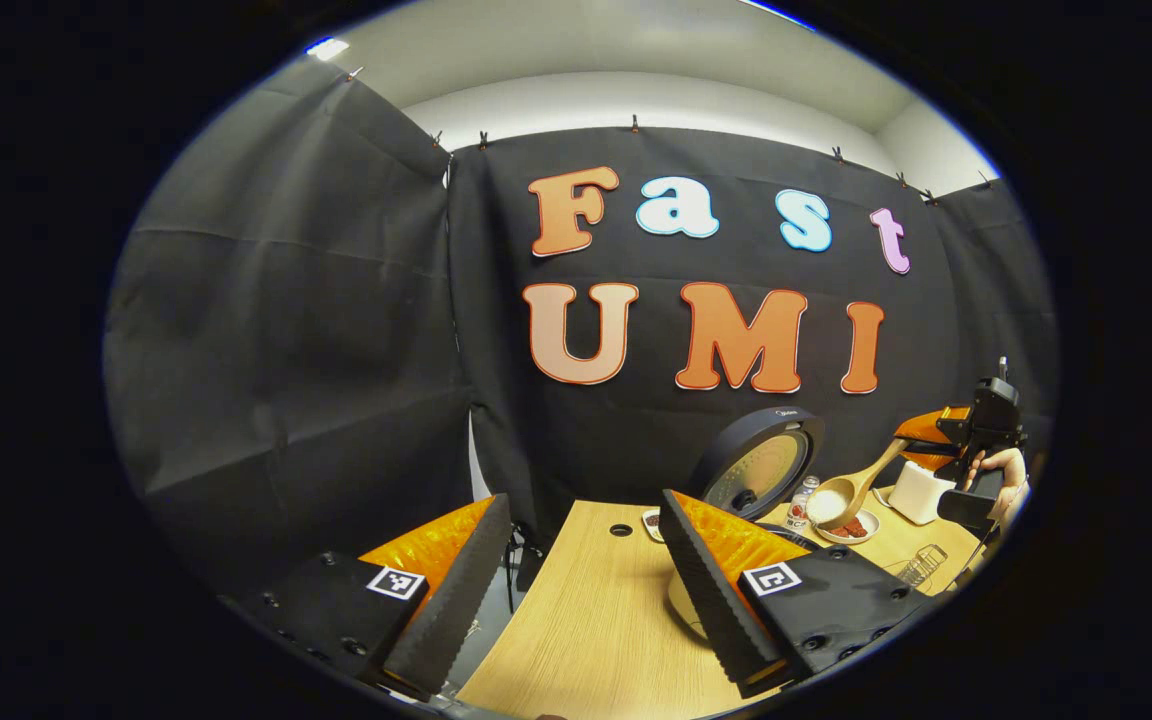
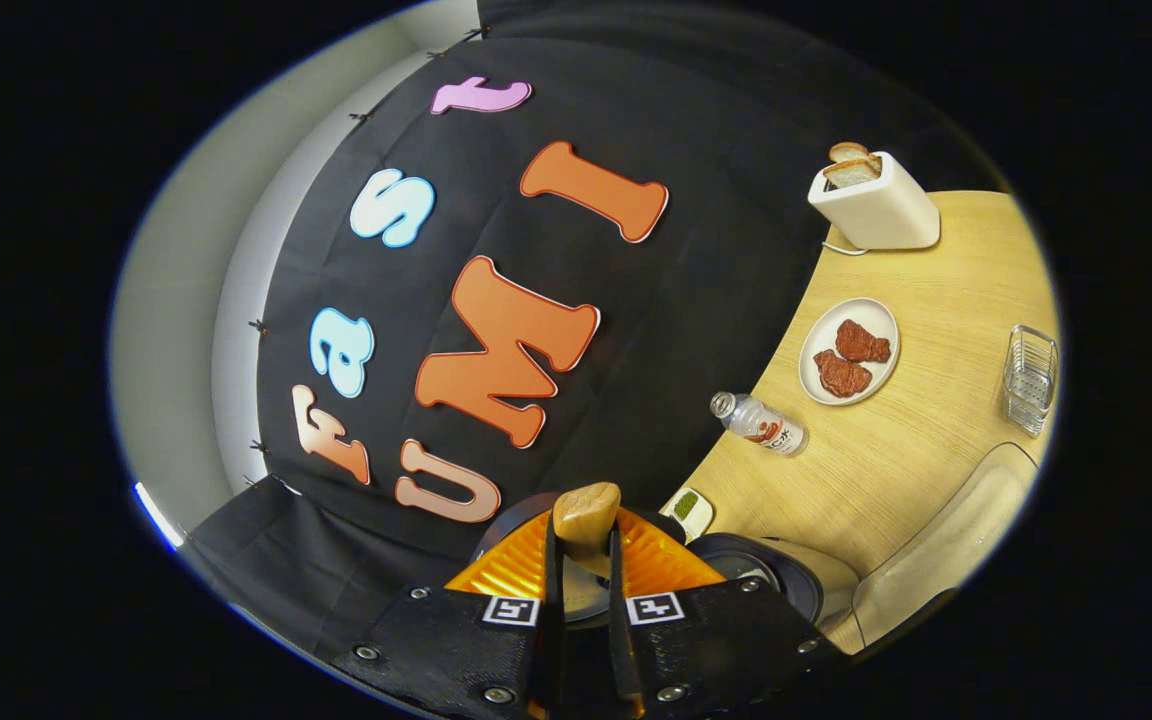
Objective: Close the left gripper, press the button to open the rice cooker; take a wooden spoon from the chopstick holder with the right hand, scoop a spoonful of rice and pour it into the rice cooker, then put the wooden spoon back into the chopstick holder.
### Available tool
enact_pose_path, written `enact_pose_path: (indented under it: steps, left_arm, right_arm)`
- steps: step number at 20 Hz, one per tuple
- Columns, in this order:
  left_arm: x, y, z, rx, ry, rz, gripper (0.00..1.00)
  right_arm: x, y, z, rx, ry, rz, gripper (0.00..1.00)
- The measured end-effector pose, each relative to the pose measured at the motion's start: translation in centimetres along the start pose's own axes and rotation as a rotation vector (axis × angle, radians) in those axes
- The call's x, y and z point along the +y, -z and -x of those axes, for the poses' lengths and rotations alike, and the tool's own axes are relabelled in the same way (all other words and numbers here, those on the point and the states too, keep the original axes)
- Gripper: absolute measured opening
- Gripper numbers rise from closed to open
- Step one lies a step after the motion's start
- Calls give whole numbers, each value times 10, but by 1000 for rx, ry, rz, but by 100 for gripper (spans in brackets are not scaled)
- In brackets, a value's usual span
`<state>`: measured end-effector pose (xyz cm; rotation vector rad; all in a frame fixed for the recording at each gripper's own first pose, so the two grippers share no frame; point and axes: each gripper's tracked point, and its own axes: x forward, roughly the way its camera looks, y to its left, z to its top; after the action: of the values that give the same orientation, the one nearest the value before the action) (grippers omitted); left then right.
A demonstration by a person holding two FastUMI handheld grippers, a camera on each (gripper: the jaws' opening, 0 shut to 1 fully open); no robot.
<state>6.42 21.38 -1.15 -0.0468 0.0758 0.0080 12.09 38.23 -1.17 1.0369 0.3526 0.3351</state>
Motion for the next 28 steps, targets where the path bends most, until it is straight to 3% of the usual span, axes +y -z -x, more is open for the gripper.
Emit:
enact_pose_path:
  steps: [6,15,19,28]
  left_arm:
    - [-2,1,-4,3,1,-5,94]
    - [-3,2,-7,4,-2,-2,94]
    - [-1,1,-7,3,-5,-11,100]
    - [2,4,-8,6,-9,-6,96]
  right_arm:
    - [3,3,-6,0,-4,69,17]
    - [19,8,-8,-11,-44,268,17]
    - [24,15,-9,-4,-63,357,17]
    - [29,33,-10,6,-81,573,17]
